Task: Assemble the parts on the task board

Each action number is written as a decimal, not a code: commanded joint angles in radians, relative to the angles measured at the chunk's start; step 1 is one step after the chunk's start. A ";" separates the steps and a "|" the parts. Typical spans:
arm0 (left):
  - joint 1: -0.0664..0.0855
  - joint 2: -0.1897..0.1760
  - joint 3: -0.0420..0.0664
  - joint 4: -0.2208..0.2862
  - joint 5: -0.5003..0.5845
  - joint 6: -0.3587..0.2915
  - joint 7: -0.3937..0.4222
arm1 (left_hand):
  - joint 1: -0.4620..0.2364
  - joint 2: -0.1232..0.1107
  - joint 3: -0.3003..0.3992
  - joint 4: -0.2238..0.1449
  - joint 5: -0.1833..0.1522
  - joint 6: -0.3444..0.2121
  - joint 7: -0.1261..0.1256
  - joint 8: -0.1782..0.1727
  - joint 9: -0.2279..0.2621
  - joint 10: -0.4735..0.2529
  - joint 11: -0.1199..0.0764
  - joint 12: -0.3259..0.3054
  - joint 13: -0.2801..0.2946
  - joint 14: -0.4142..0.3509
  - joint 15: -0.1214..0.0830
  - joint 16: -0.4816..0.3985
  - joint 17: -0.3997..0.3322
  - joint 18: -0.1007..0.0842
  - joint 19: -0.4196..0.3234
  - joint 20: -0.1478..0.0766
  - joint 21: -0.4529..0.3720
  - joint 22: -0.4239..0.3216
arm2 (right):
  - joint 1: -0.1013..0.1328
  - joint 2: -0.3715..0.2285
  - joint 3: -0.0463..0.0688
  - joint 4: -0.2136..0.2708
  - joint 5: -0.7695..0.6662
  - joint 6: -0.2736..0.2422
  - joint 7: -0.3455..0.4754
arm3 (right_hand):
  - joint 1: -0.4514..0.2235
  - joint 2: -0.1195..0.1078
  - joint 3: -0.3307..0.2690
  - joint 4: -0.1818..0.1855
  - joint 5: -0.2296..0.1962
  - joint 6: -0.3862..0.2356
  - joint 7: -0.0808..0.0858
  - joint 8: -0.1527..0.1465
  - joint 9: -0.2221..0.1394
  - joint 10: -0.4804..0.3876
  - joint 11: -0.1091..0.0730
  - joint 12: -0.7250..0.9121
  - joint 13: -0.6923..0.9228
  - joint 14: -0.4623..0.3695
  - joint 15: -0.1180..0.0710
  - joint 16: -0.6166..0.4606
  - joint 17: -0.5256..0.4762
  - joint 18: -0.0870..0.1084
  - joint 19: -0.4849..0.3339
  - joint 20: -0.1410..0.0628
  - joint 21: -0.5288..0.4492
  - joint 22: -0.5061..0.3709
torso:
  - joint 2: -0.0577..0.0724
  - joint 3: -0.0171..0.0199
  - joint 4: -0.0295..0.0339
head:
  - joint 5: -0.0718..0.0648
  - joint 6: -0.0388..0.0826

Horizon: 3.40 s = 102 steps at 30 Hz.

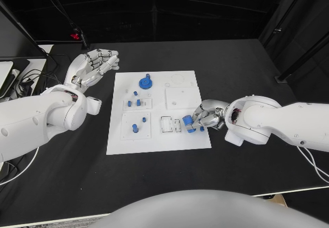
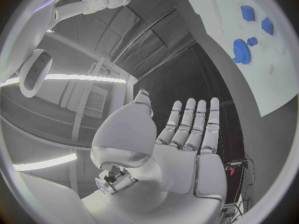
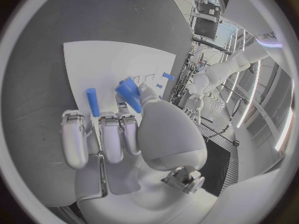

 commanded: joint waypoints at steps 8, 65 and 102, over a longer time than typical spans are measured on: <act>0.001 0.003 0.001 -0.001 0.003 0.007 0.008 | 0.006 0.005 -0.008 0.001 0.004 -0.009 0.129 0.004 -0.001 -0.006 -0.001 0.006 -0.002 -0.006 0.002 0.006 -0.001 -0.005 0.004 -0.002 0.005 -0.001 | 0.011 0.025 0.001 -0.030 0.152 -0.081 0.138 | -0.001 -0.011 0.071 -0.036 -0.008 0.154 -0.060 -0.024 0.018 0.106 -0.003 0.000 0.263 0.101 0.004 0.002 0.263 -0.007 0.108 -0.003 0.003 0.263 | 0.001 -0.0003 0.0009 | 0.000 0.000; 0.001 0.003 0.001 0.001 0.003 0.014 0.005 | 0.006 0.007 -0.009 0.001 0.005 -0.011 0.129 0.005 -0.001 -0.006 0.000 0.008 -0.002 -0.006 0.002 0.008 -0.003 -0.005 0.004 -0.002 0.005 -0.001 | 0.012 0.152 0.001 -0.089 0.109 -0.007 0.008 | -0.118 -0.041 0.037 0.066 -0.045 0.222 -0.056 -0.106 0.024 0.106 0.000 0.000 0.263 0.101 0.006 0.002 0.263 -0.007 0.108 -0.001 0.003 0.263 | 0.000 -0.0002 -0.0005 | 0.038 0.000; 0.001 0.000 0.001 0.003 0.003 0.014 0.001 | 0.007 0.009 -0.011 0.001 0.006 -0.012 0.129 0.006 -0.002 -0.007 0.000 0.009 -0.002 -0.006 0.002 0.009 -0.005 -0.005 0.003 -0.002 0.005 -0.002 | 0.012 0.183 0.001 -0.107 0.135 0.041 -0.018 | -0.162 -0.045 -0.010 0.118 -0.015 0.222 -0.050 -0.133 0.032 0.106 0.005 0.000 0.263 0.101 0.006 0.002 0.263 -0.007 0.108 -0.001 0.003 0.263 | 0.000 -0.0001 -0.0002 | 0.043 0.000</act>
